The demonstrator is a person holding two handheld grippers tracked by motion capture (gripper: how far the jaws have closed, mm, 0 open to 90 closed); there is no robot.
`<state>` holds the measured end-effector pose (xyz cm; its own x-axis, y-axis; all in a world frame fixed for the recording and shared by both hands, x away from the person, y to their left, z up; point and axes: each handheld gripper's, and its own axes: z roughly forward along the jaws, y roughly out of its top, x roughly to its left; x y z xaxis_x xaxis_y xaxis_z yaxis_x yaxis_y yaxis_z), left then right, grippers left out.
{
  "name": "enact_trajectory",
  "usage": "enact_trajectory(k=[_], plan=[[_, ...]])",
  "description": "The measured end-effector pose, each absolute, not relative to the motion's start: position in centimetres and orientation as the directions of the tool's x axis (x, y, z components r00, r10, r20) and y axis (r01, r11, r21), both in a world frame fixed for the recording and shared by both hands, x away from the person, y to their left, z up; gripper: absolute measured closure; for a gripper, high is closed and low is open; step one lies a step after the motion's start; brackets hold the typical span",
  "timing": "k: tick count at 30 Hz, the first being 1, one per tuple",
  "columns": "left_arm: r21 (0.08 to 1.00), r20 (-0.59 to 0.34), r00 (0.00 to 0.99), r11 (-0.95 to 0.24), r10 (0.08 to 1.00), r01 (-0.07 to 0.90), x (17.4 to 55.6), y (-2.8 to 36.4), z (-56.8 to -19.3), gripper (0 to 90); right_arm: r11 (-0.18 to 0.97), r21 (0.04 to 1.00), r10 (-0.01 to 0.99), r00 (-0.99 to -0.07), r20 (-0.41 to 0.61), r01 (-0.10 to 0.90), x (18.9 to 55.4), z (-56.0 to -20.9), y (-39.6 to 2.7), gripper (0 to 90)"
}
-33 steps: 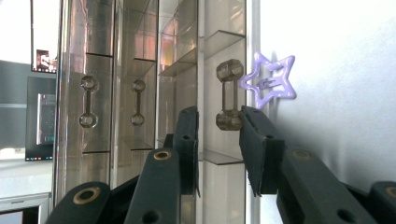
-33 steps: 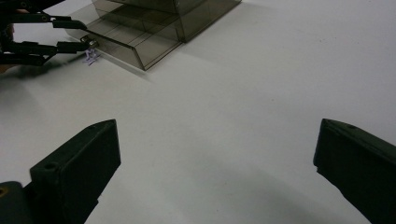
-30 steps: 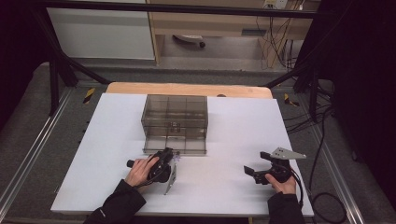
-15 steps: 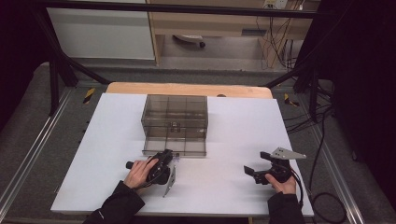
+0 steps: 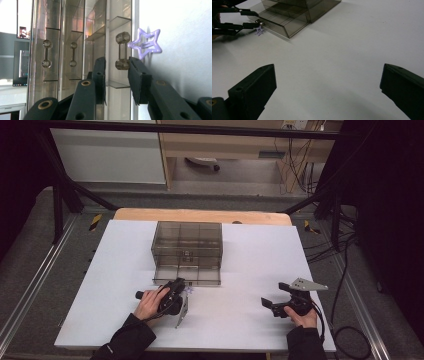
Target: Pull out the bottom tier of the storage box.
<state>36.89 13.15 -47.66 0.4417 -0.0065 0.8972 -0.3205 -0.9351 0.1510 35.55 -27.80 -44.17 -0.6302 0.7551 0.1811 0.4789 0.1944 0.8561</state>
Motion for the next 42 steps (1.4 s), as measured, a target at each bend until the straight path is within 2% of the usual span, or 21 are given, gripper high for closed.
enact_trajectory(k=[10,19,28,35,42], plan=[[0.191,0.885,0.464,-0.934,0.031,-0.302,37.0,13.2,-47.5,66.6,0.196,0.856,0.754,-0.631,0.18,0.479,35.6,-44.2,-27.8,1.3],[0.317,0.844,0.516,-0.912,0.146,-0.261,36.3,14.1,-46.0,55.7,0.196,0.857,0.754,-0.632,0.179,0.477,35.6,-44.2,-27.8,1.3],[0.469,0.734,0.615,-0.87,0.288,-0.153,35.7,15.6,-45.3,45.1,0.197,0.854,0.754,-0.632,0.181,0.481,35.6,-44.2,-27.8,1.3],[0.58,0.619,0.67,-0.814,0.409,-0.039,35.5,16.3,-45.1,31.0,0.196,0.855,0.753,-0.632,0.182,0.481,35.6,-44.2,-27.8,1.3],[0.643,0.513,0.704,-0.763,0.491,0.063,35.5,16.8,-45.0,18.3,0.196,0.855,0.753,-0.632,0.183,0.481,35.5,-44.2,-27.8,1.3]])
